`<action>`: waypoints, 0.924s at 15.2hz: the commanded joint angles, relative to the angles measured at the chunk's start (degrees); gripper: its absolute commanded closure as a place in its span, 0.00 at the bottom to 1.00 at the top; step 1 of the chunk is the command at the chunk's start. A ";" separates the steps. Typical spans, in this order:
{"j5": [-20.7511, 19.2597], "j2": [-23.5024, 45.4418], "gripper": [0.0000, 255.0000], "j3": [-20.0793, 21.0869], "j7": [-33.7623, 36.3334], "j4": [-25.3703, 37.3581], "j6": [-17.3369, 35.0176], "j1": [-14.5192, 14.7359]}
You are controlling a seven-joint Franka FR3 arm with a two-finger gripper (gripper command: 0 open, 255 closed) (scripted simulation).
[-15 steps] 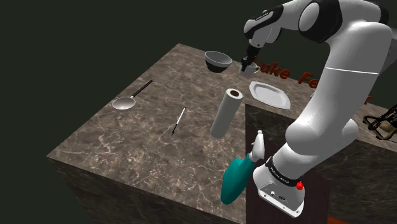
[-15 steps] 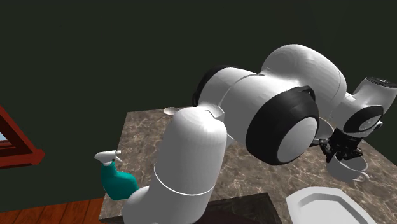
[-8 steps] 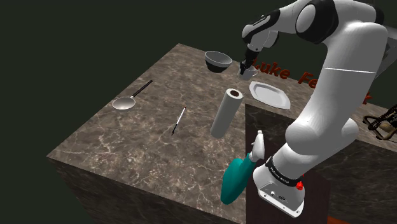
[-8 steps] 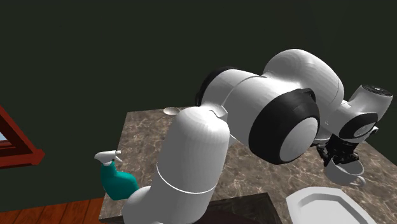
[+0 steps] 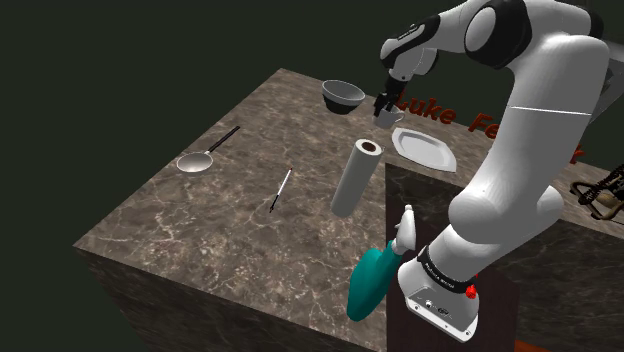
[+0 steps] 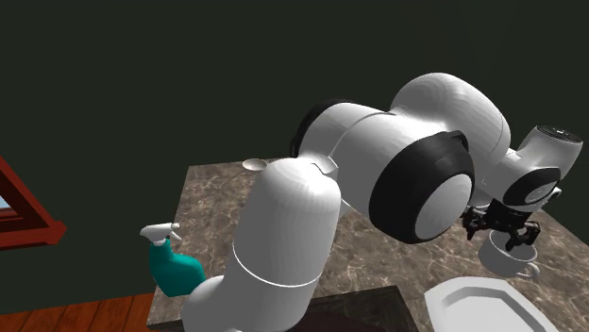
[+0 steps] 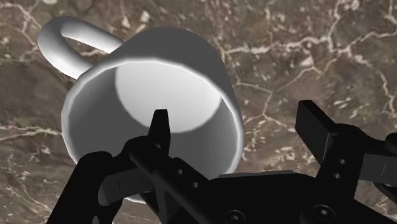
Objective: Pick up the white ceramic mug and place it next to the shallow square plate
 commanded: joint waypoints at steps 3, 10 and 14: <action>-0.44 -1.05 0.00 -0.20 0.28 0.50 -1.50 0.17; -1.55 -3.67 0.00 -0.65 0.98 2.35 -5.84 0.56; -1.55 -3.68 0.00 -0.65 0.98 2.34 -5.83 0.56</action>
